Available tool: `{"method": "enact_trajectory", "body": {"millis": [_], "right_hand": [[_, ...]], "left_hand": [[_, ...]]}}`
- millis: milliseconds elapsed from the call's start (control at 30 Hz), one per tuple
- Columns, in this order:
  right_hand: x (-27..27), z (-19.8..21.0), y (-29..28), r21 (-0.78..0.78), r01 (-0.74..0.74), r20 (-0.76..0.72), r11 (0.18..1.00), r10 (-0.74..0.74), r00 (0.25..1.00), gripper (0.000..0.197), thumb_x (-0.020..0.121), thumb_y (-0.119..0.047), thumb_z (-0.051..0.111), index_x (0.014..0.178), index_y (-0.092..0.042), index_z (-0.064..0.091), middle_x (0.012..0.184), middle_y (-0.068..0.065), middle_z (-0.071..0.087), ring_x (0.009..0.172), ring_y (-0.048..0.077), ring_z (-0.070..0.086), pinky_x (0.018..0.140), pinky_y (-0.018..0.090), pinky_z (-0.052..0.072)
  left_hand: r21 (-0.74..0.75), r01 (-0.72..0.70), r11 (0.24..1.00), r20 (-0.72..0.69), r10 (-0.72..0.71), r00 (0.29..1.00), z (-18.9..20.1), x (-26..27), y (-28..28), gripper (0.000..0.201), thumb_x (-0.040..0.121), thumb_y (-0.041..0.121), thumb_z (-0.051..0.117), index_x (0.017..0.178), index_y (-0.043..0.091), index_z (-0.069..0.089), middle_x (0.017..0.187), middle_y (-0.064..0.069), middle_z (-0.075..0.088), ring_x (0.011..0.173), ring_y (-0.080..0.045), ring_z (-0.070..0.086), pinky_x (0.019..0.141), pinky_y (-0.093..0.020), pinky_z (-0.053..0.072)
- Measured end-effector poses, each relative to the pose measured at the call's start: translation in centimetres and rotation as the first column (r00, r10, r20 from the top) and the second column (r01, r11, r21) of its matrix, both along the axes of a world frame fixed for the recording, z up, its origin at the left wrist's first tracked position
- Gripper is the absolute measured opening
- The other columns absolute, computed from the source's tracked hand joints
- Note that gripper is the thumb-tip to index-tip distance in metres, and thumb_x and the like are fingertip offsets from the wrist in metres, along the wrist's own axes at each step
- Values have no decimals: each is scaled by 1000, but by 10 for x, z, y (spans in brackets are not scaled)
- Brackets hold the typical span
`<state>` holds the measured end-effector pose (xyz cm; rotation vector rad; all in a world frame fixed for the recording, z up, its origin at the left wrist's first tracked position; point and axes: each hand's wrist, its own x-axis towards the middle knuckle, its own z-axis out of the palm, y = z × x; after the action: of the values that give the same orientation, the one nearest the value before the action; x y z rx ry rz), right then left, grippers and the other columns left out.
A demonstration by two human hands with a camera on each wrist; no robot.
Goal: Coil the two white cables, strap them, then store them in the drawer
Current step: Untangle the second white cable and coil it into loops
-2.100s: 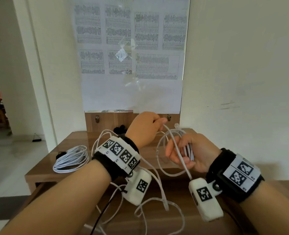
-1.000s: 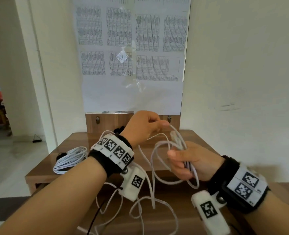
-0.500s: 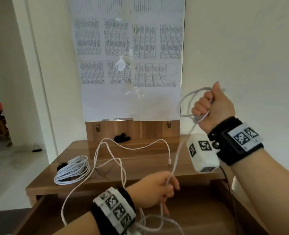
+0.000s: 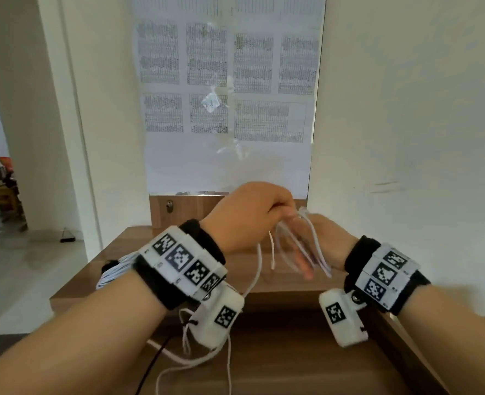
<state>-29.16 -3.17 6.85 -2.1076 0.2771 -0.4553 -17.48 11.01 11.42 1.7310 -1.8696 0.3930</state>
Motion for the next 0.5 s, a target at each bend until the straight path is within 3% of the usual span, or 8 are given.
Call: {"method": "enact_trajectory", "body": {"millis": [33, 100, 167, 233, 300, 367, 433, 500], "right_hand": [[0, -5, 1, 156, -80, -36, 985, 87, 996, 65, 97, -54, 30, 63, -4, 53, 48, 16, 48, 34, 23, 47, 37, 27, 45], [-5, -11, 3, 442, -210, -57, 872, 261, 964, 83, 85, -76, 18, 60, -3, 46, 40, 10, 40, 25, 19, 36, 30, 18, 33], [-10, -14, 1, 579, -369, 26, 727, 436, 899, 87, 78, -85, 20, 62, -3, 44, 36, 6, 37, 23, 15, 33, 29, 15, 27], [-16, -10, 1, 634, -511, 120, 580, 579, 806, 73, 88, -73, 35, 68, -3, 45, 38, 5, 41, 26, 14, 37, 30, 17, 26], [-21, 1, 1, 622, -641, 227, 448, 681, 696, 43, 99, -40, 48, 74, -5, 48, 44, 0, 50, 31, 11, 46, 33, 18, 31], [-27, 22, 4, 557, -759, 369, 338, 717, 591, 28, 102, -21, 43, 82, -3, 52, 48, 0, 48, 37, 14, 47, 38, 22, 35], [-35, 48, 1, 537, -825, 539, 176, 681, 496, 31, 104, -19, 35, 90, 1, 54, 51, 3, 44, 44, 17, 44, 49, 27, 37], [-42, 72, -7, 536, -838, 659, 100, 571, 490, 39, 104, -24, 33, 93, 6, 55, 50, 4, 44, 47, 19, 44, 56, 31, 36]], "left_hand": [[-43, -34, 998, -15, 34, 999, 1, 4, -6, 24, 96, 31, 58, 76, 21, 64, 65, 13, 57, 63, 0, 52, 62, -18, 35], [-98, -93, 991, -81, 85, 993, 2, 14, -15, 27, 91, 39, 63, 74, 18, 67, 62, 7, 55, 58, -7, 49, 58, -25, 38], [-130, -112, 985, -163, 90, 983, -1, 23, -20, 32, 86, 43, 68, 70, 15, 66, 56, 6, 48, 53, -9, 43, 55, -25, 35], [-120, -88, 989, -204, 63, 977, -10, 27, -22, 32, 87, 41, 68, 72, 13, 65, 56, 5, 48, 54, -9, 42, 55, -22, 33], [-99, -45, 994, -269, 17, 963, -28, 32, -28, 27, 90, 34, 66, 73, 14, 64, 60, 1, 53, 55, -8, 45, 58, -22, 39], [-74, -39, 996, -395, 6, 919, -50, 39, -29, 18, 90, 22, 67, 75, 15, 61, 66, 4, 57, 60, -11, 54, 68, -29, 50], [-2, -28, 1000, -506, 23, 862, -72, 44, -28, 8, 87, 13, 67, 83, 14, 60, 81, 7, 65, 78, -13, 64, 81, -34, 54], [74, 31, 997, -542, 14, 840, -88, 43, -24, 7, 86, 6, 65, 89, 9, 59, 91, 7, 66, 89, -8, 65, 87, -29, 50]]}}
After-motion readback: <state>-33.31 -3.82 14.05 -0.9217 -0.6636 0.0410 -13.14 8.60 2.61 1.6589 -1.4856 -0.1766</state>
